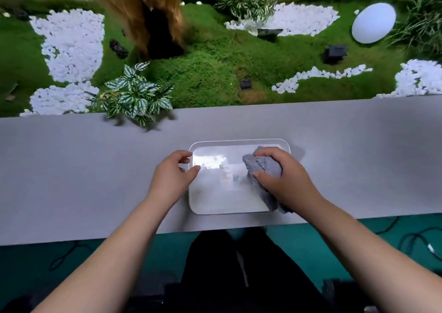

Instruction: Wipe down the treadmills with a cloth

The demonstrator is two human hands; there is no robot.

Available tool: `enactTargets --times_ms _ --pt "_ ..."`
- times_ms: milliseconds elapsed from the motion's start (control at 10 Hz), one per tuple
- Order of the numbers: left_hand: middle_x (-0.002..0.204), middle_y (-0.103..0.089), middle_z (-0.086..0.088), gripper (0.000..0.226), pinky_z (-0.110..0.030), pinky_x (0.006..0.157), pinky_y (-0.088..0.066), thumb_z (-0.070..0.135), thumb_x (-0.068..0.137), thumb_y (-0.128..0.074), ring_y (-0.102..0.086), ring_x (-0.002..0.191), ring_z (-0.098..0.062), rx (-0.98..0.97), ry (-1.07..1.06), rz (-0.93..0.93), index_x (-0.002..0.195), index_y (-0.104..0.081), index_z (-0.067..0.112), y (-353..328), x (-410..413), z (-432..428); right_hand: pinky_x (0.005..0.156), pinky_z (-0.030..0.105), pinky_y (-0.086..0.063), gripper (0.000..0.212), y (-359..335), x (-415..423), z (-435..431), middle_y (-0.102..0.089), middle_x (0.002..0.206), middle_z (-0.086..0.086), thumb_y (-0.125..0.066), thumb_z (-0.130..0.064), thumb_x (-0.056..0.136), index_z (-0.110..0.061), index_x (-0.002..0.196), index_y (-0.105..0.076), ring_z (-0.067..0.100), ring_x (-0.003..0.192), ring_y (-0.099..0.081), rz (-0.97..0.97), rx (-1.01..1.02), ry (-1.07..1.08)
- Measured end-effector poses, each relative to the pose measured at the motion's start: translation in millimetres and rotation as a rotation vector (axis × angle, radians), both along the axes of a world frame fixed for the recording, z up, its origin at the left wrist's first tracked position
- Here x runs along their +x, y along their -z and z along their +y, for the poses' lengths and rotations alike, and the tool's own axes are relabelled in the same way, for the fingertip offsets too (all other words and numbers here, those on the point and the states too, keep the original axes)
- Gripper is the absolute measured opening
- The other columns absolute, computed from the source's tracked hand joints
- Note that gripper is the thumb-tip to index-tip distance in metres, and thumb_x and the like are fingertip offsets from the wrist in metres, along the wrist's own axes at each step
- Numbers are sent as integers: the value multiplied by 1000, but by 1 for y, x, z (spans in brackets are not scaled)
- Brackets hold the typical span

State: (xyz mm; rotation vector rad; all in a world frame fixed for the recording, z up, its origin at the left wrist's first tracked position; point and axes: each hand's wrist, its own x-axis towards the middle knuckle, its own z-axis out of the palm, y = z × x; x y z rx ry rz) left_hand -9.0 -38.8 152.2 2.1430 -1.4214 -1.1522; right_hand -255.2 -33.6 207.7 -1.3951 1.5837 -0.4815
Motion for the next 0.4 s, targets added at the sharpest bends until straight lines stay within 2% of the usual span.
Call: enactTargets --times_ms 100,200,300,400 --pt "117 -59 5 44 -22 77 -41 31 82 -69 -60 82 -12 19 -34 -40 124 -57 23 52 0 -12 62 13 -41 15 52 16 -22 -60 73 -23 -60 -37 89 -39 74 -57 -11 71 -56 8 -16 -45" --pt "125 -52 -2 51 -23 83 -42 29 81 -70 -61 91 -16 44 -74 -65 129 -53 23 105 -2 -14 76 14 -48 2 111 25 -31 -64 87 -5 -63 -41 87 -39 86 -63 -1 87 -57 32 -128 -25" --pt "125 -53 0 58 -33 88 -50 33 78 -69 -60 102 -19 76 -114 -60 131 -46 30 147 -6 -5 90 13 -42 37 167 24 -24 -51 115 5 -68 -9 81 -30 110 -65 11 108 -50 174 -279 -65" --pt "128 -54 4 70 -40 90 -51 32 78 -67 -56 109 -19 68 -172 -59 139 -33 36 170 -11 4 88 38 -49 46 211 23 -10 -45 125 7 -63 -12 78 -24 122 -56 26 107 -50 363 -278 -384"
